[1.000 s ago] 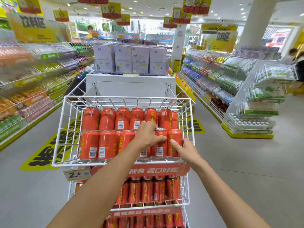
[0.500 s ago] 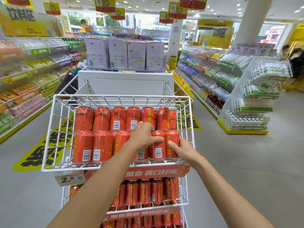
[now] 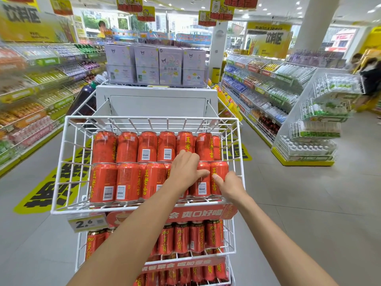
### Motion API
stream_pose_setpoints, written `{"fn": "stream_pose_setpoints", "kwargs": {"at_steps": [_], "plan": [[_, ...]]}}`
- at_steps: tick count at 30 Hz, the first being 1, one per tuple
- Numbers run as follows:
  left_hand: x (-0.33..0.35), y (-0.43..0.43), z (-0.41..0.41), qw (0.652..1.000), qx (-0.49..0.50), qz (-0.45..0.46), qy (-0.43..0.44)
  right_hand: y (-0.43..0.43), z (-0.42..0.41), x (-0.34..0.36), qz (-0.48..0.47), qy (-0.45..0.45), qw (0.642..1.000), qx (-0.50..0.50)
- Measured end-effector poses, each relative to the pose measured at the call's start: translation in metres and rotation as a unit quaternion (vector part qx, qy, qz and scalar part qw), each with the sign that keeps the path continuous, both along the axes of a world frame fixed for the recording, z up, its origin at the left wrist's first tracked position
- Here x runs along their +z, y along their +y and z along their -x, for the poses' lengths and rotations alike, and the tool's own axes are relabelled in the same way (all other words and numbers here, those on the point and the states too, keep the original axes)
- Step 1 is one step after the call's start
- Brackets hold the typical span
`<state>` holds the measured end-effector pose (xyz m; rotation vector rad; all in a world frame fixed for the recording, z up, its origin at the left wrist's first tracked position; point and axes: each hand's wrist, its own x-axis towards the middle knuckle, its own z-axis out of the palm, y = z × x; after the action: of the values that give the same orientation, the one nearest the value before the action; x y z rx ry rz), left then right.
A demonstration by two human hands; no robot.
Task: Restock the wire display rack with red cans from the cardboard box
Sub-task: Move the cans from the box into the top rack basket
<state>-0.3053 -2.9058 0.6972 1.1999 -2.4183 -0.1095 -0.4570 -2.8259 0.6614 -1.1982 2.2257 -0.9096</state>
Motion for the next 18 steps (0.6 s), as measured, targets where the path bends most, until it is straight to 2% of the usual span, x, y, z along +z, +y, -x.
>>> {"fn": "stream_pose_setpoints", "kwargs": {"at_steps": [6, 13, 18], "plan": [[-0.003, -0.002, -0.004, 1.0, 0.006, -0.01, 0.019, 0.005, -0.007, -0.004, 0.038, 0.013, 0.999, -0.033], [-0.002, -0.001, -0.004, 0.999, 0.011, -0.018, 0.026, 0.011, -0.016, -0.004, 0.067, 0.094, 0.992, -0.053], [-0.001, 0.0, -0.003, 0.999, 0.012, -0.021, 0.028, 0.013, -0.022, -0.002, 0.071, 0.118, 0.987, -0.085]]}}
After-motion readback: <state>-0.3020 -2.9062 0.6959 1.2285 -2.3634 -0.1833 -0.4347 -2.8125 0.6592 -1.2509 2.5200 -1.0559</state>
